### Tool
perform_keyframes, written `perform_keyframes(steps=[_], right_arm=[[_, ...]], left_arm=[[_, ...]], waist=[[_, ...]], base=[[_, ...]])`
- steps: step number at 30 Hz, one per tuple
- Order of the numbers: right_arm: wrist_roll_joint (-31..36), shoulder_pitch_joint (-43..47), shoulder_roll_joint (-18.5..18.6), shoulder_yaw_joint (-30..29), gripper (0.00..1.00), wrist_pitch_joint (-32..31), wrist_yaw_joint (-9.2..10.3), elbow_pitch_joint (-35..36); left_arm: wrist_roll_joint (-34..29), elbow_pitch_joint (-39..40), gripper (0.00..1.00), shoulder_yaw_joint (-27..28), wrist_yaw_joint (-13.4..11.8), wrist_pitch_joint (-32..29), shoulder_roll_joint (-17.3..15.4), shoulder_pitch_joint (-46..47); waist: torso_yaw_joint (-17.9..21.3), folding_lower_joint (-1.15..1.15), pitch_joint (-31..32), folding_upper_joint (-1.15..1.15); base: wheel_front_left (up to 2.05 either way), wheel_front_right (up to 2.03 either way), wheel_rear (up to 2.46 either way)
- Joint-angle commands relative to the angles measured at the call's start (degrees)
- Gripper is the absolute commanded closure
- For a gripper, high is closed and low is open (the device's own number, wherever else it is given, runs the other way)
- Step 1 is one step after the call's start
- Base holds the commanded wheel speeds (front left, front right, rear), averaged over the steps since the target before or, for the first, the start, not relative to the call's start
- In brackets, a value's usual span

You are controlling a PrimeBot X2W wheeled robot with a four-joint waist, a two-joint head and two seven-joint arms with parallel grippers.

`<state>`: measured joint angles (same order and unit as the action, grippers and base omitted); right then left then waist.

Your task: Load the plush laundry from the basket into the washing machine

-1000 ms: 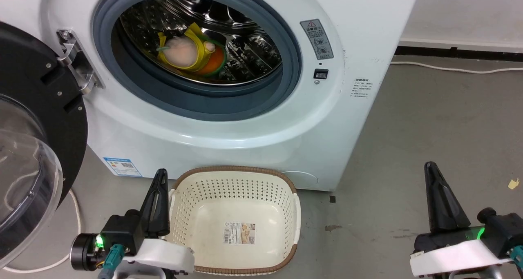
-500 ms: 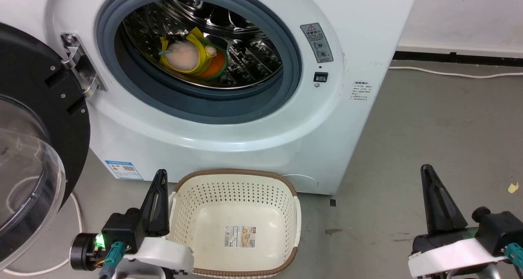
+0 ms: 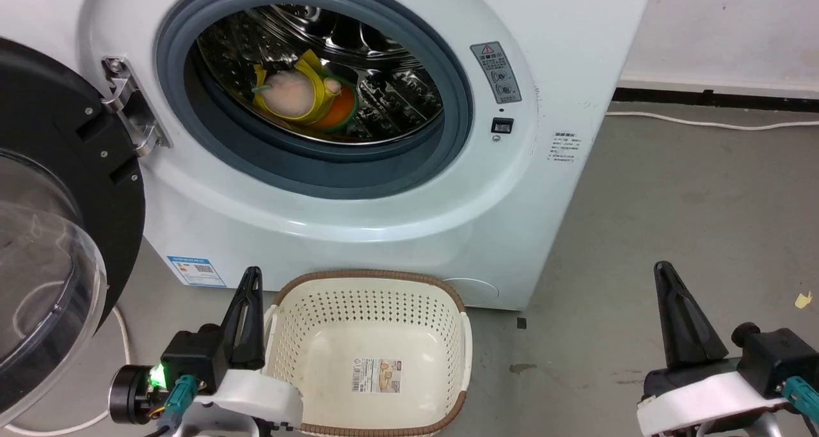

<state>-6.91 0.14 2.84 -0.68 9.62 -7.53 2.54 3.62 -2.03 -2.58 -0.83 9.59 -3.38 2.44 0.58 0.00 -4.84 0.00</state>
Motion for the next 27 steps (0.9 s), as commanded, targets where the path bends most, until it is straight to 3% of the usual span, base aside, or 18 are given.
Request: perform_keyframes(steps=[1, 27], right_arm=[[0.68, -0.05, 0.01, 0.12, 1.00, -0.42, 0.02, -0.27], [2.75, -0.08, 0.02, 0.30, 1.00, -3.47, 0.02, -1.02]], left_arm=[[-0.37, 0.30, 1.00, 0.31, 0.29, -0.43, -0.01, -0.89], [-1.45, 0.87, 1.00, 1.06, 0.47, -3.47, 0.16, -1.40]], waist=[[-0.01, 0.00, 0.10, 0.00], [-0.20, 0.00, 1.68, 0.00]], base=[[0.00, 0.00, 0.00], [0.00, 0.00, 0.00]])
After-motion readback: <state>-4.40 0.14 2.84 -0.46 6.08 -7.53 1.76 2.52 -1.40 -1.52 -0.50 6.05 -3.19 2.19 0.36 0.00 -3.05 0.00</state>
